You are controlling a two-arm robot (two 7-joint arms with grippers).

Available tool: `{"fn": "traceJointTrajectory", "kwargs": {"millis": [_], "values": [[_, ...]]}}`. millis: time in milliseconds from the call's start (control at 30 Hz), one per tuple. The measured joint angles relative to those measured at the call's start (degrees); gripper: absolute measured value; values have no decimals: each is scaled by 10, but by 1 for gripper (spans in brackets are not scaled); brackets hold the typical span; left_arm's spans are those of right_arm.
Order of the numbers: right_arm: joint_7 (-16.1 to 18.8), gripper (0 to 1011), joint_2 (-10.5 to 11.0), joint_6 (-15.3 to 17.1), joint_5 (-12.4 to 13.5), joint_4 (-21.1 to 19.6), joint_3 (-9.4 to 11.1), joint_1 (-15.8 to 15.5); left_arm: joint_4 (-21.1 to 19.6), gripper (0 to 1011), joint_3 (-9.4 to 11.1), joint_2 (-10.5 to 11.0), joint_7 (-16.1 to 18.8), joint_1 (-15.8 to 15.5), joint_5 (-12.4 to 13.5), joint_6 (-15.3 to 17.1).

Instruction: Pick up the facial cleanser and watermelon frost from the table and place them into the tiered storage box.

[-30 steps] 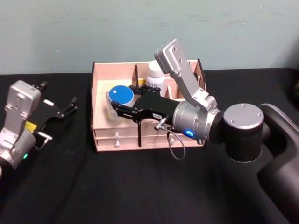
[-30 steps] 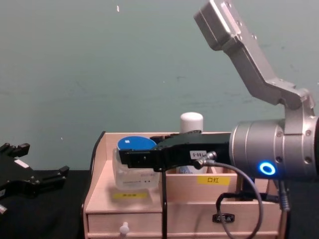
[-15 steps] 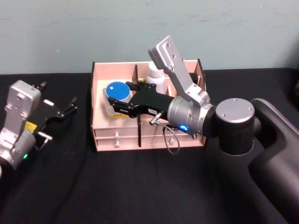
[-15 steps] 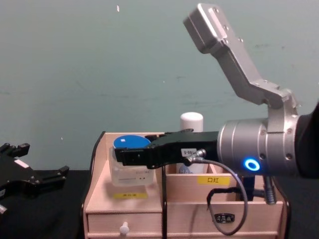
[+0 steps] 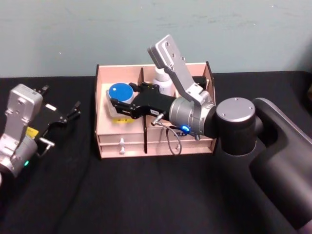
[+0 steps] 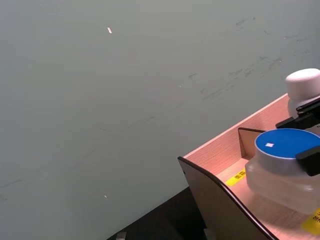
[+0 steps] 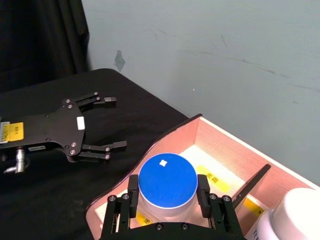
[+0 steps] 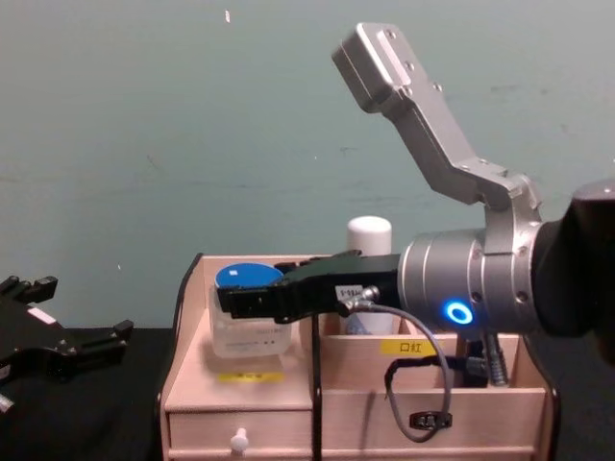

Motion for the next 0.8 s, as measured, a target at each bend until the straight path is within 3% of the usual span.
{"fn": "traceJointTrajectory", "kwargs": {"millis": [800], "values": [[1,702,-24,10,-7,49,7,21,0,1001,0,0,0,0,0,0]]}}
